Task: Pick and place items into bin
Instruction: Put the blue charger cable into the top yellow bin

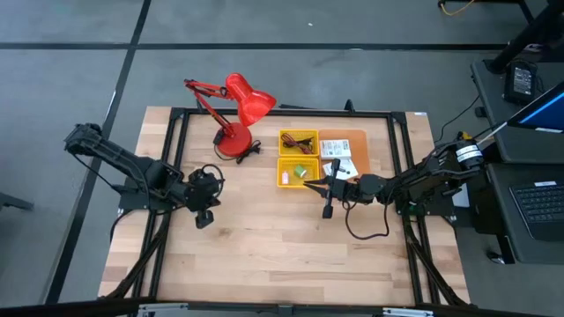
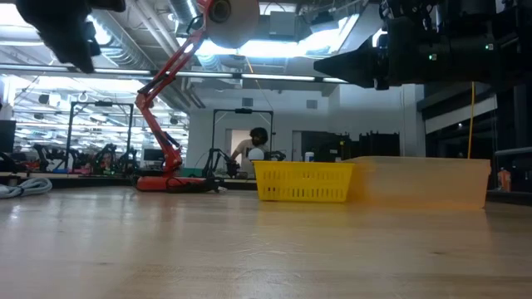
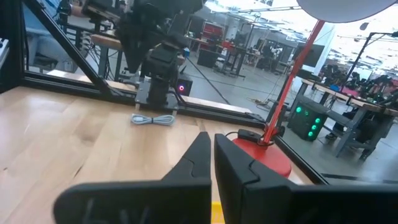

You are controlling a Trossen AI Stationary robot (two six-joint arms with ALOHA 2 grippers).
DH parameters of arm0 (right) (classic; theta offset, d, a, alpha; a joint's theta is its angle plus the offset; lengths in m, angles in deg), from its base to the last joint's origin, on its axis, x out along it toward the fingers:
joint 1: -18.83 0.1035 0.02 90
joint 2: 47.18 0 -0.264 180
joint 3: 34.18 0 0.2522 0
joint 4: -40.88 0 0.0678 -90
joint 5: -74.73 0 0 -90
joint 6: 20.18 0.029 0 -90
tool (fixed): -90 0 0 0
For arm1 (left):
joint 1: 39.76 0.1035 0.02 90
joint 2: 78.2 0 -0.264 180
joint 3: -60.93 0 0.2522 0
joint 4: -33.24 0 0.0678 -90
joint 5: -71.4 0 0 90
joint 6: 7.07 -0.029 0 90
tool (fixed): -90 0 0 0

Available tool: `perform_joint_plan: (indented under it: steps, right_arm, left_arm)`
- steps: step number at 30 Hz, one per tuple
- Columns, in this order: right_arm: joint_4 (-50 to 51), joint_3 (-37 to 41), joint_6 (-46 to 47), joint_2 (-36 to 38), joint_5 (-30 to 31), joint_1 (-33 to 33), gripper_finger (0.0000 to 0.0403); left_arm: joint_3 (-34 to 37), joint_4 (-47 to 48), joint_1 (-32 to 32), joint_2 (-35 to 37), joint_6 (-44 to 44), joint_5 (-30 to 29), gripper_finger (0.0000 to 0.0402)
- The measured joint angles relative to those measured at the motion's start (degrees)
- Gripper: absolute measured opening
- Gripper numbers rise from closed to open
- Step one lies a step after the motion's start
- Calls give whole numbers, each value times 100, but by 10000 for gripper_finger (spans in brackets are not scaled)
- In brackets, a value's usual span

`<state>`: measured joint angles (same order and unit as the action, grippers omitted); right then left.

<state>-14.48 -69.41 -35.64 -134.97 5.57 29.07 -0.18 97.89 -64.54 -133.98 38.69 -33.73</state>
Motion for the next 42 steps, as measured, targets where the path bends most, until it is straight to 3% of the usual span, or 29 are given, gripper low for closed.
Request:
perform_joint_plan:
  steps: [6, 20, 26, 42]
  right_arm:
    - [-2, 0, 0, 0, 0, 0, 5]
    - [-2, 0, 9, 0, 0, 0, 5]
    - [2, 0, 481, 0, 0, 2, 5]
    - [-10, -2, 645, 0, 0, 0, 5]
  left_arm:
    - [-492, 1035, -111, -514, 1352, 76, 3]
    - [-459, 1956, -90, -1023, 3663, -508, 4]
    - [-459, 1967, -90, -1156, 4058, -286, 6]
    - [-457, 2223, -89, -1984, 4938, 185, 114]
